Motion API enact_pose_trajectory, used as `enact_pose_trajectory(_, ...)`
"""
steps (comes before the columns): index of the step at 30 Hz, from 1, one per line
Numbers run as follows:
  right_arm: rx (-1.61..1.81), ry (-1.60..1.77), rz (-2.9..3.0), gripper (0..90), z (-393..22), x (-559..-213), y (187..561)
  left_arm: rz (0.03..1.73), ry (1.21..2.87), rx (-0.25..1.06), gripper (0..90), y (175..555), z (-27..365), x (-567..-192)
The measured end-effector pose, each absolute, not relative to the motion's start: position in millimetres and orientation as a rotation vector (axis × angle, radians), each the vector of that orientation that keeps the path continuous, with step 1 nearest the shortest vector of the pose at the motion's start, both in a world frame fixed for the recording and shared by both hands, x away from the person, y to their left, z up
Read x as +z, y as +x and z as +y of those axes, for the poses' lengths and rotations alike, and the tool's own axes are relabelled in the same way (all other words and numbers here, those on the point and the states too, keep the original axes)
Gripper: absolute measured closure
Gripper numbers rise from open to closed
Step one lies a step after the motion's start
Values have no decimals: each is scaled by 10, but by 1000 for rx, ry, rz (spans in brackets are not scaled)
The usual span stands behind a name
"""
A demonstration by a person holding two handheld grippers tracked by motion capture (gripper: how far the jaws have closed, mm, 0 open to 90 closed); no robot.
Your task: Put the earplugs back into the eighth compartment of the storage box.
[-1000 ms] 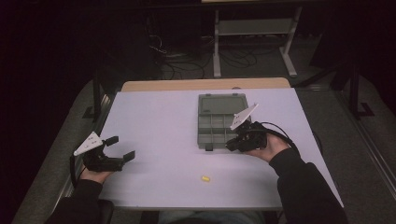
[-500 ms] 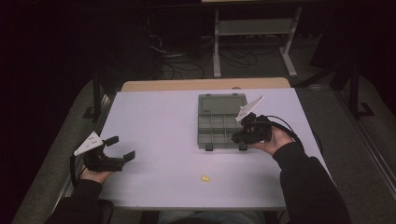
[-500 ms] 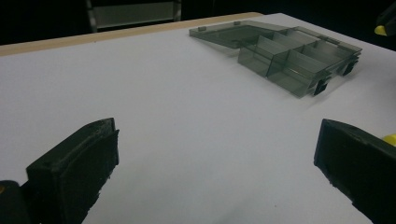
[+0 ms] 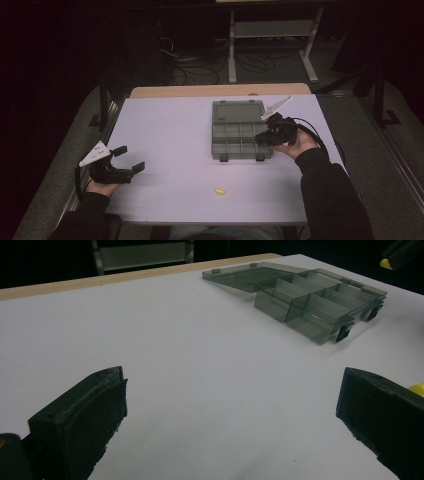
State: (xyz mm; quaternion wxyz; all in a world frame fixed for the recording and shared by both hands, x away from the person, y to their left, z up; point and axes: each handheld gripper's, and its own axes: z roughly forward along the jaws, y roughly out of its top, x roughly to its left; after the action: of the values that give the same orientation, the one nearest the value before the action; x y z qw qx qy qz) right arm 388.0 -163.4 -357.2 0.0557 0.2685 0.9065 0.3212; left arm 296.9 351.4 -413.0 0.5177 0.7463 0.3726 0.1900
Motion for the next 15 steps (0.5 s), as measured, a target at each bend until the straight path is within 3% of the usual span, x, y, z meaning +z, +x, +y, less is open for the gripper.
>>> enact_pose_trajectory(15, 890, 970, 2738, 795, -1809, -3873, 4024, 895, 1791, 456, 0, 2969, 3513, -4130)
